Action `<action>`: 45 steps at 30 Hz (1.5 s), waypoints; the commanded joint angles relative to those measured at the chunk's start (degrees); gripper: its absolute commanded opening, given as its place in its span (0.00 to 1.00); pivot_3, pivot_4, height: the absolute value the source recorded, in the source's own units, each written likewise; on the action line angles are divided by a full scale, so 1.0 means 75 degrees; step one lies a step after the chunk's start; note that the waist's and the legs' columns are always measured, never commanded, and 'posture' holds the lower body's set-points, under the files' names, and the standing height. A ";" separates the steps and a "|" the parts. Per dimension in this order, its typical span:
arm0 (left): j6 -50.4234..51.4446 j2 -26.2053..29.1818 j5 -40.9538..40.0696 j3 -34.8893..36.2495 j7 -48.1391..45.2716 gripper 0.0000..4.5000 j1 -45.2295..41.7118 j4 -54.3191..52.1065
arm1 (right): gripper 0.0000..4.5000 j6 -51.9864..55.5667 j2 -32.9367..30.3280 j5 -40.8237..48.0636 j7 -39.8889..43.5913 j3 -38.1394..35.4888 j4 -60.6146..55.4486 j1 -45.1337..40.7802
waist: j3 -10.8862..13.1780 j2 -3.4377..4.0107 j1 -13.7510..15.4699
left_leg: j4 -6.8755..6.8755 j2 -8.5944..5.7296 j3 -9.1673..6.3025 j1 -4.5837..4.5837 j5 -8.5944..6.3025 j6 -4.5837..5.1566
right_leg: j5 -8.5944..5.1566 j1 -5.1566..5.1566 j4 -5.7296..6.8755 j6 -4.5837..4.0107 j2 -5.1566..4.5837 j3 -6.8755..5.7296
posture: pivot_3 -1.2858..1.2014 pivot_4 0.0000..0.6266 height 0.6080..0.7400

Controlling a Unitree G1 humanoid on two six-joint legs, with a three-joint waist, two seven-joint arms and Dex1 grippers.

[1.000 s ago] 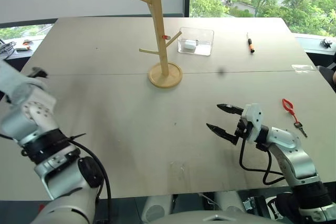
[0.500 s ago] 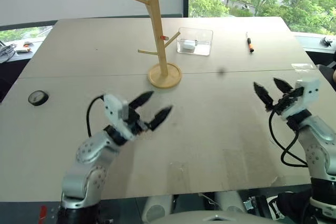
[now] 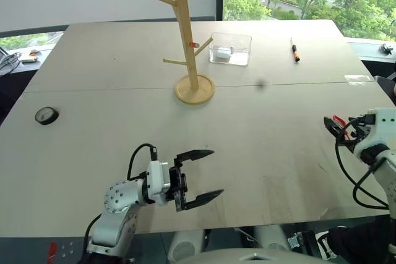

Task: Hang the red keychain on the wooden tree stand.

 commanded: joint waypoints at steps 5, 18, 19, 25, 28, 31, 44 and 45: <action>-0.0502 -0.0100 0.0175 -0.0323 0.0029 0.99 0.0054 0.0309 | 0.94 -0.0757 -0.0423 -0.0346 0.0648 -0.0228 0.0926 0.0005 | -0.0003 0.0005 -0.0003 | 0.0000 0.0003 0.0002 0.0000 -0.0001 0.0001 | 0.0000 0.0001 0.0000 0.0002 0.0004 -0.0005 | 0.52 0.24 1.00; -0.0310 -0.0088 0.0213 -0.0340 0.0624 0.99 -0.0069 0.0134 | 0.94 -0.1321 -0.0513 -0.0970 0.1383 0.0464 0.1960 -0.0427 | -0.0005 0.0008 -0.0003 | 0.0003 0.0010 0.0002 0.0002 -0.0001 0.0001 | -0.0001 0.0002 0.0000 0.0003 0.0011 -0.0005 | 0.52 0.24 1.00; -0.0269 -0.0091 0.0206 -0.0346 0.0684 0.99 -0.0070 0.0083 | 0.94 -0.1327 -0.0522 -0.1029 0.1401 0.0499 0.1981 -0.0439 | -0.0005 0.0008 -0.0005 | 0.0003 0.0011 0.0002 0.0003 -0.0001 0.0001 | -0.0001 0.0003 0.0000 0.0003 0.0011 -0.0005 | 0.52 0.24 1.00; -0.0154 -0.0073 0.0245 -0.0475 0.0888 1.00 -0.0019 -0.0154 | 0.66 -0.1357 -0.0527 -0.1224 0.1517 0.0610 0.2019 -0.0367 | -0.0006 0.0006 -0.0003 | 0.0003 0.0012 0.0002 0.0005 -0.0001 0.0001 | 0.0000 0.0005 0.0000 0.0002 0.0011 -0.0005 | 0.52 0.24 1.00; -0.0101 -0.0066 0.0246 -0.0502 0.0959 1.00 -0.0038 -0.0213 | 0.33 -0.1373 -0.0499 -0.1244 0.1559 0.0598 0.1990 -0.0353 | -0.0006 0.0007 -0.0002 | 0.0004 0.0012 0.0001 0.0005 -0.0001 0.0001 | -0.0001 0.0006 0.0000 0.0003 0.0010 -0.0006 | 0.52 0.24 1.00; -0.0055 -0.0066 0.0227 -0.0501 0.1002 1.00 -0.0103 -0.0205 | 0.01 -0.1367 -0.0472 -0.1225 0.1575 0.0577 0.1998 -0.0382 | -0.0006 0.0006 0.0001 | 0.0006 0.0012 0.0001 0.0005 -0.0001 0.0001 | -0.0001 0.0007 0.0000 0.0003 0.0010 -0.0007 | 0.52 0.24 1.00; 0.1118 -0.0333 0.0166 0.0029 0.2643 1.00 -0.0724 -0.1124 | 0.01 -0.2496 -0.0392 -0.1291 0.1805 0.0904 0.0303 -0.0831 | 0.0007 0.0025 -0.0008 | 0.0008 0.0013 0.0000 0.0000 -0.0001 0.0002 | -0.0001 0.0004 0.0000 0.0007 0.0010 -0.0007 | 0.52 0.24 1.00; 0.1413 -0.0386 0.0090 0.0152 0.2993 1.00 -0.0895 -0.1326 | 0.01 -0.2556 -0.0367 -0.1332 0.1780 0.1079 -0.0016 -0.0995 | 0.0008 0.0026 -0.0017 | 0.0008 0.0015 -0.0001 0.0001 -0.0001 0.0001 | -0.0001 0.0004 0.0000 0.0009 0.0013 -0.0007 | 0.52 0.24 1.00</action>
